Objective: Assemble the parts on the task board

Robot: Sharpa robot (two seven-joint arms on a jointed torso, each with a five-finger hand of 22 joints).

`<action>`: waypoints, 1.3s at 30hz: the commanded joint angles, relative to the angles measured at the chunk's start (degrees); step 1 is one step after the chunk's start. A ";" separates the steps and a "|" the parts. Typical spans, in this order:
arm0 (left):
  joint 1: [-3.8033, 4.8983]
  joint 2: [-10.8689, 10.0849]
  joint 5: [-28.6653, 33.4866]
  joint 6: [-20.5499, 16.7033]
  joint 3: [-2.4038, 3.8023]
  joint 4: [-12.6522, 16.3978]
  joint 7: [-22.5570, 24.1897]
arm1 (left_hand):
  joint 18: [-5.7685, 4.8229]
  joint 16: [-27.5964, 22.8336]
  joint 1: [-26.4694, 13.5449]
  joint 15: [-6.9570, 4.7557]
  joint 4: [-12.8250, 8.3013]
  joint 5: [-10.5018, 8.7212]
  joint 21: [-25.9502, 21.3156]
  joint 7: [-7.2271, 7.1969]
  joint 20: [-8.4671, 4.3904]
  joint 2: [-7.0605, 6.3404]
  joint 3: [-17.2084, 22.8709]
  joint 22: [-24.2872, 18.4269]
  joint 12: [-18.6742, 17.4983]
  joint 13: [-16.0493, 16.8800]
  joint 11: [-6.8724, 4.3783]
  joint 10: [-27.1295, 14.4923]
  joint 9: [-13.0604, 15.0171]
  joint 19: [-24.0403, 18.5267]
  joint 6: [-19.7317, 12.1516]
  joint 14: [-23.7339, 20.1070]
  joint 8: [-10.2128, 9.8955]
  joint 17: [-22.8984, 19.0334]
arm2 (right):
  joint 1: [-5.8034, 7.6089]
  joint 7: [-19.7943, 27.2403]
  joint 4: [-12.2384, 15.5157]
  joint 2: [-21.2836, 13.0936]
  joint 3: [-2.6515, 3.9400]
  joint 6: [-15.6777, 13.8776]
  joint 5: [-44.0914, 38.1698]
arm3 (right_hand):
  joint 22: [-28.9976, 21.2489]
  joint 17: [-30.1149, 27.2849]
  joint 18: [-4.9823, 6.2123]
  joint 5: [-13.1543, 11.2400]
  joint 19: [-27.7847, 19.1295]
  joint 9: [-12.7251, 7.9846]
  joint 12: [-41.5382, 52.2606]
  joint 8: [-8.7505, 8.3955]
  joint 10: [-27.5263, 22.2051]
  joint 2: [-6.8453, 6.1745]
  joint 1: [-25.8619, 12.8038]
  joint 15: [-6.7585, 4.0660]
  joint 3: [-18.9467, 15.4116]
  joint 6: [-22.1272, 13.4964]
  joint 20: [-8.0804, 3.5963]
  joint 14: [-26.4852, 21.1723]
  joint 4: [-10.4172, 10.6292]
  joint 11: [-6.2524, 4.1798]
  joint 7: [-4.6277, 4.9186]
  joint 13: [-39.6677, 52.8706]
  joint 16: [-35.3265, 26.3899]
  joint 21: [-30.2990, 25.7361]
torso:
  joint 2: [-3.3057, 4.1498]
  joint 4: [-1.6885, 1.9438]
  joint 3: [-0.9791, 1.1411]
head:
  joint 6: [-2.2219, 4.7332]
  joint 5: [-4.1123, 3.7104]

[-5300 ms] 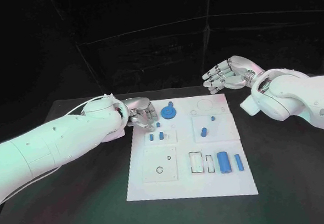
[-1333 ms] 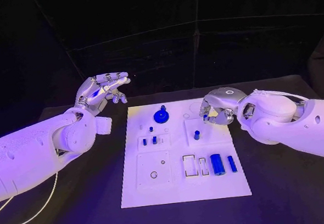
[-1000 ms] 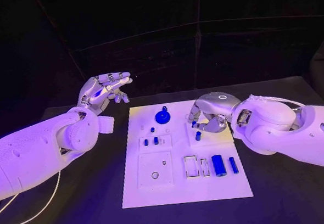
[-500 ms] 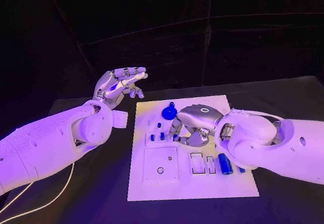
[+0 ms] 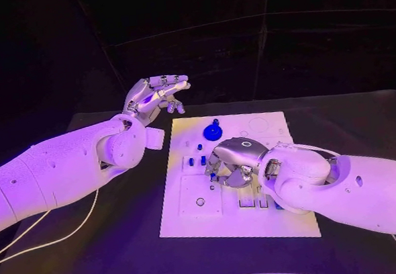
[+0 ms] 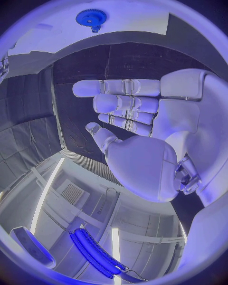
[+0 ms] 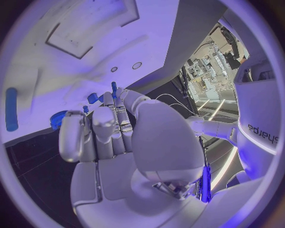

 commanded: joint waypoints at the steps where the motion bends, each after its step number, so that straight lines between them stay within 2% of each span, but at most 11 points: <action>1: 0.10 0.15 0.00 0.79 0.04 0.06 -0.15 | 0.20 0.13 -0.21 0.19 -0.06 -0.08 -0.39 0.09 0.14 0.23 -0.32 -0.05 0.20 -0.02 0.13 -0.41 -0.05 0.36 -0.34 -0.35 -0.19 -0.05 | -0.25 1.21 -0.56 0.34 0.00 1.61 -0.52 | 0.21 0.05 -0.32 0.26 0.29 -0.02 -0.38 -0.37 -0.12 0.16 -0.43 -0.15 0.28 0.03 0.16 0.70 0.04 0.15 0.22 0.02 0.24 0.29 | 0.04 0.10 -0.03 | -0.27 0.62; 6: 0.11 0.12 0.00 0.78 0.04 0.16 -0.25 | 0.20 0.20 -0.45 0.24 0.13 -0.08 -0.49 0.14 0.19 0.44 -0.55 -0.13 0.32 0.01 0.18 -0.56 -0.03 0.39 -0.44 -0.40 -0.19 -0.07 | -0.85 1.49 -1.33 0.88 -0.02 2.26 -0.69 | 0.15 -0.01 -0.30 0.29 0.24 -0.02 -0.40 -0.37 -0.15 0.16 -0.42 -0.14 0.34 -0.02 0.17 0.68 -0.03 0.17 0.24 0.02 0.25 0.26 | -0.03 0.01 -0.04 | -0.25 1.01; 9: 0.11 0.08 0.00 0.77 0.04 0.18 -0.29 | 0.20 0.23 -0.49 0.25 0.16 -0.08 -0.50 0.14 0.20 0.48 -0.59 -0.15 0.34 0.01 0.18 -0.59 -0.03 0.40 -0.45 -0.40 -0.19 -0.06 | -1.03 1.60 -1.54 1.05 -0.02 2.55 -0.73 | 0.16 -0.01 -0.30 0.29 0.23 -0.02 -0.41 -0.37 -0.16 0.16 -0.42 -0.14 0.35 -0.03 0.18 0.68 -0.04 0.17 0.24 0.02 0.25 0.26 | -0.04 0.00 0.01 | -0.54 1.05; 18: 0.12 0.03 0.00 0.89 0.04 0.27 -0.34 | 0.21 0.28 -0.65 0.28 0.31 -0.08 -0.57 0.15 0.23 0.67 -0.76 -0.22 0.44 0.03 0.20 -0.71 -0.02 0.42 -0.51 -0.42 -0.19 -0.10 | -1.24 1.71 -2.06 1.36 -0.03 3.27 -0.76 | 0.16 -0.02 -0.30 0.32 0.23 -0.03 -0.42 -0.38 -0.17 0.16 -0.42 -0.13 0.38 -0.05 0.18 0.67 -0.08 0.19 0.25 0.02 0.27 0.27 | -0.07 -0.04 -0.05 | -0.93 1.36; 25: 0.12 0.07 0.00 1.01 0.04 0.25 -0.36 | 0.21 0.28 -0.68 0.28 0.34 -0.08 -0.59 0.15 0.24 0.70 -0.79 -0.23 0.45 0.04 0.20 -0.73 -0.02 0.43 -0.51 -0.43 -0.18 -0.11 | -1.40 1.81 -2.32 1.62 -0.04 3.45 -0.80 | 0.19 0.01 -0.30 0.39 0.22 -0.03 -0.44 -0.37 -0.19 0.19 -0.41 -0.11 0.48 -0.09 0.20 0.64 -0.18 0.20 0.27 0.03 0.34 0.29 | -0.02 0.09 0.06 | -1.05 1.42; 30: 0.12 0.08 0.00 1.05 0.04 0.22 -0.40 | 0.21 0.29 -0.73 0.29 0.38 -0.08 -0.61 0.15 0.25 0.76 -0.85 -0.25 0.49 0.04 0.21 -0.76 -0.01 0.44 -0.52 -0.45 -0.17 -0.14 | -1.49 1.57 -2.78 1.87 -0.05 3.56 -1.42 | 0.19 0.01 -0.30 0.39 0.22 -0.03 -0.44 -0.37 -0.19 0.19 -0.41 -0.11 0.48 -0.09 0.20 0.64 -0.18 0.20 0.27 0.03 0.34 0.29 | -0.05 0.03 -0.01 | -1.15 1.44; 36: 0.12 0.14 0.00 1.10 0.04 0.16 -0.45 | 0.21 0.29 -0.73 0.29 0.38 -0.08 -0.61 0.15 0.25 0.76 -0.85 -0.25 0.49 0.04 0.21 -0.76 -0.01 0.44 -0.52 -0.45 -0.17 -0.14 | -1.55 1.16 -3.11 2.15 -0.09 4.37 -2.52 | 0.19 0.01 -0.30 0.39 0.22 -0.03 -0.44 -0.37 -0.19 0.19 -0.41 -0.11 0.48 -0.09 0.20 0.64 -0.18 0.20 0.27 0.03 0.34 0.29 | -0.03 -0.05 0.05 | -1.25 1.58; 39: 0.12 0.17 0.00 1.14 0.04 0.13 -0.48 | 0.21 0.29 -0.73 0.29 0.38 -0.08 -0.61 0.15 0.25 0.76 -0.85 -0.25 0.49 0.04 0.21 -0.76 -0.01 0.44 -0.52 -0.45 -0.17 -0.14 | -1.57 0.95 -3.19 2.24 -0.22 4.82 -3.09 | 0.17 -0.04 -0.29 0.42 0.17 -0.03 -0.47 -0.38 -0.24 0.16 -0.44 -0.08 0.55 -0.16 0.22 0.60 -0.27 0.24 0.31 0.03 0.36 0.29 | -0.07 -0.02 0.01 | -1.29 1.53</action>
